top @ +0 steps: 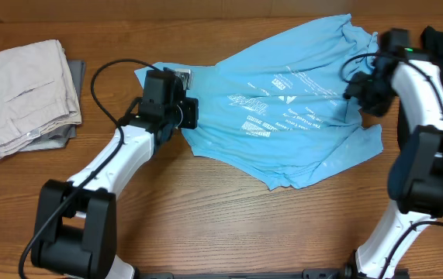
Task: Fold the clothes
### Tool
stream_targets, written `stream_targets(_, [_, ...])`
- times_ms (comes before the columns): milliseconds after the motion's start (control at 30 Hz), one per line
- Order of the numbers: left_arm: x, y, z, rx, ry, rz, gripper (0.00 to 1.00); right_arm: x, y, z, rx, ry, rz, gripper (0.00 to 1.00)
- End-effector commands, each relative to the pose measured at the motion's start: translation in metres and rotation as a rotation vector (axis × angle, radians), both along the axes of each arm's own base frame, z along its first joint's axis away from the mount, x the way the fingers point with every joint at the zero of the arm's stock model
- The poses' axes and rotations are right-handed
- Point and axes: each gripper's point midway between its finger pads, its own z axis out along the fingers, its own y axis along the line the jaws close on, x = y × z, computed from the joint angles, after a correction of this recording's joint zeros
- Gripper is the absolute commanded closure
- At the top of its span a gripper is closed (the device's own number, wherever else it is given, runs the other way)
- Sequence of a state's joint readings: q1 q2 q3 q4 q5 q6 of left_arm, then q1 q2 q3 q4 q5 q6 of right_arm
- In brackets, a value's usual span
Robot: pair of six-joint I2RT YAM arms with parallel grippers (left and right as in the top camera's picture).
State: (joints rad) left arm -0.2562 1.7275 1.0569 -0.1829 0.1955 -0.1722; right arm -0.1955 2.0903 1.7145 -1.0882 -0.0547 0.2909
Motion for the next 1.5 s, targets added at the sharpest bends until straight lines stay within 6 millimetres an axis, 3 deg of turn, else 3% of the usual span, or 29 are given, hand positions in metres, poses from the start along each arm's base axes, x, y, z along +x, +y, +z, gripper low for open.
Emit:
stream_targets(0, [-0.006, -0.013, -0.013, -0.037, 0.053, -0.004, 0.96, -0.002, -0.035, 0.009, -0.029, -0.027, -0.062, 0.17])
stream_targets(67, [-0.009, -0.020, -0.024, -0.038, 0.081, -0.009, 0.96, -0.005, -0.050, 0.009, -0.030, -0.032, -0.098, 0.00])
stream_targets(267, [-0.012, -0.032, -0.057, -0.038, 0.142, -0.010, 0.96, -0.011, -0.071, 0.009, -0.028, -0.032, -0.147, 0.00])
stream_targets(467, [-0.009, -0.014, -0.063, -0.056, 0.190, 0.132, 0.96, -0.011, -0.071, 0.009, -0.028, -0.032, -0.148, 0.00])
stream_targets(900, [-0.021, 0.006, -0.072, -0.065, 0.290, 0.178, 0.96, -0.011, -0.071, 0.009, -0.028, -0.032, -0.148, 0.00])
stream_targets(1067, [-0.028, -0.013, -0.055, -0.163, 0.344, 0.100, 0.96, -0.011, -0.071, 0.009, -0.028, -0.032, -0.148, 0.00])
stream_targets(1300, [-0.021, -0.016, -0.002, -0.194, 0.267, 0.084, 0.95, -0.011, -0.071, 0.009, -0.028, -0.032, -0.147, 0.00])
stream_targets(1367, [-0.029, -0.016, 0.000, -0.186, 0.291, 0.085, 0.96, -0.011, -0.071, 0.009, -0.028, -0.032, -0.148, 0.00])
stream_targets(1467, [-0.047, -0.016, -0.013, -0.160, 0.372, 0.083, 0.96, -0.011, -0.071, 0.009, -0.028, -0.032, -0.148, 0.00])
